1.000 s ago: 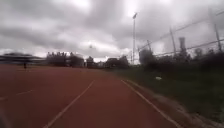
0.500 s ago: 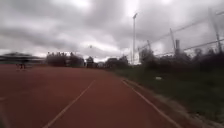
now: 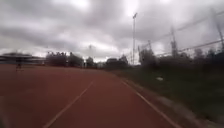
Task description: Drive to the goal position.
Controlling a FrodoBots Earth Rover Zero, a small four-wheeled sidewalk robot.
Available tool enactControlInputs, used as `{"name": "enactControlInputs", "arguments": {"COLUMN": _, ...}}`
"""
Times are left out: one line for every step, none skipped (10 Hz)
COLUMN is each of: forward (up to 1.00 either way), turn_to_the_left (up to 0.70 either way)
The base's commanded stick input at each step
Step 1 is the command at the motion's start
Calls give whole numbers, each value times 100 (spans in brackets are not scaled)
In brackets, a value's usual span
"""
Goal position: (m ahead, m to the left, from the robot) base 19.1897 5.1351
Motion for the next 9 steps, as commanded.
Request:
{"name": "enactControlInputs", "arguments": {"forward": 70, "turn_to_the_left": -1}}
{"name": "enactControlInputs", "arguments": {"forward": 70, "turn_to_the_left": 0}}
{"name": "enactControlInputs", "arguments": {"forward": 70, "turn_to_the_left": 0}}
{"name": "enactControlInputs", "arguments": {"forward": 70, "turn_to_the_left": 0}}
{"name": "enactControlInputs", "arguments": {"forward": 70, "turn_to_the_left": 0}}
{"name": "enactControlInputs", "arguments": {"forward": 70, "turn_to_the_left": 0}}
{"name": "enactControlInputs", "arguments": {"forward": 70, "turn_to_the_left": 0}}
{"name": "enactControlInputs", "arguments": {"forward": 70, "turn_to_the_left": 0}}
{"name": "enactControlInputs", "arguments": {"forward": 70, "turn_to_the_left": 0}}
